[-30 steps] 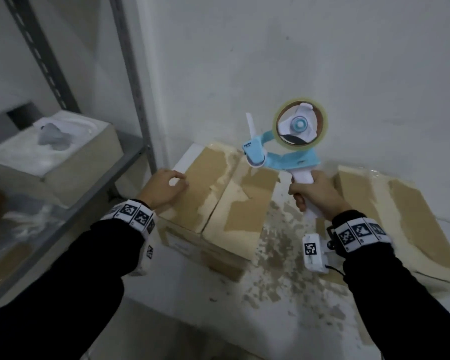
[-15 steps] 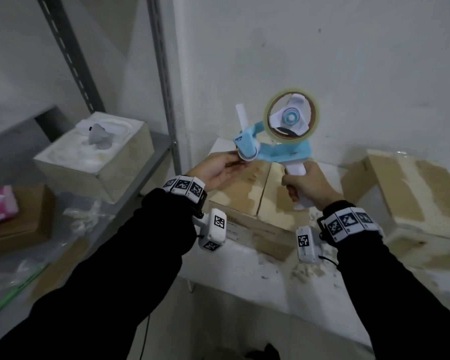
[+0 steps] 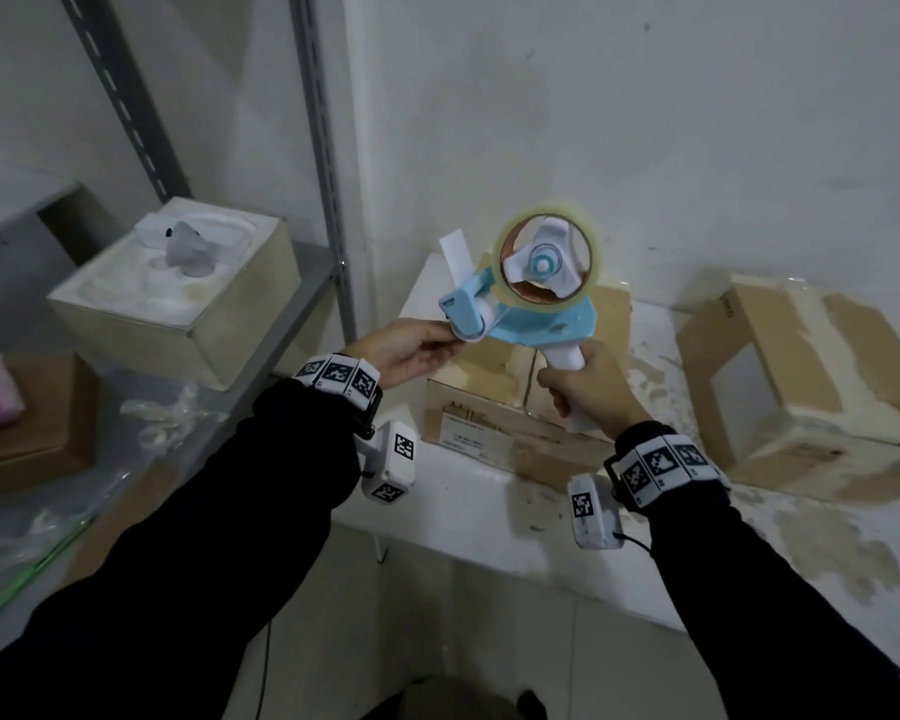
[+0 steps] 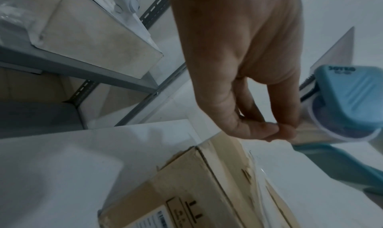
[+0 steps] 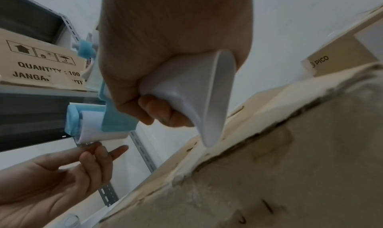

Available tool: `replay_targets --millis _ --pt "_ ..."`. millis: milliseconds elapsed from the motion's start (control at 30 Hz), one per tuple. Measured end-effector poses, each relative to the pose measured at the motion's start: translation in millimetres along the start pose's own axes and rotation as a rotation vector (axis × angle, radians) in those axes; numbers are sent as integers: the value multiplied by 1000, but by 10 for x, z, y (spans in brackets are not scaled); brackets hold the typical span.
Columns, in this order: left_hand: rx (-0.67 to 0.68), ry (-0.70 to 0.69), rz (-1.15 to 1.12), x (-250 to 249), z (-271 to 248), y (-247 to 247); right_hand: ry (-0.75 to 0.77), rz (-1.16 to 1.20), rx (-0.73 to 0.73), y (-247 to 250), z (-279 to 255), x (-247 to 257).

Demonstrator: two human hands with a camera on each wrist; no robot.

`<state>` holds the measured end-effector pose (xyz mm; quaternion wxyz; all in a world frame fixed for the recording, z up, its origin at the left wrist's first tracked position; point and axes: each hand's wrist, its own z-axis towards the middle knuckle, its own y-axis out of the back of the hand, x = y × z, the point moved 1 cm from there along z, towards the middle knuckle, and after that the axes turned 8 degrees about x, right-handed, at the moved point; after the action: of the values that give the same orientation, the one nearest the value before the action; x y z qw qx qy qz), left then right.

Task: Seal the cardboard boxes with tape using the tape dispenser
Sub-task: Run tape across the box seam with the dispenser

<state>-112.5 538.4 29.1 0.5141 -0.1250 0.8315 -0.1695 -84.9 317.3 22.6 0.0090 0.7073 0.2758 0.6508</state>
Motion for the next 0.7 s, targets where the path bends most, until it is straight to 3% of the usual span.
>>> replay_targets --millis 400,567,700 --pt "-11 -33 276 -80 118 -84 -8 -75 -32 80 1 -24" --pt "-19 -23 325 -22 244 -52 -49 95 -68 224 -48 -69" --pt "-97 -45 471 43 355 33 -30 172 -199 544 -119 -262"
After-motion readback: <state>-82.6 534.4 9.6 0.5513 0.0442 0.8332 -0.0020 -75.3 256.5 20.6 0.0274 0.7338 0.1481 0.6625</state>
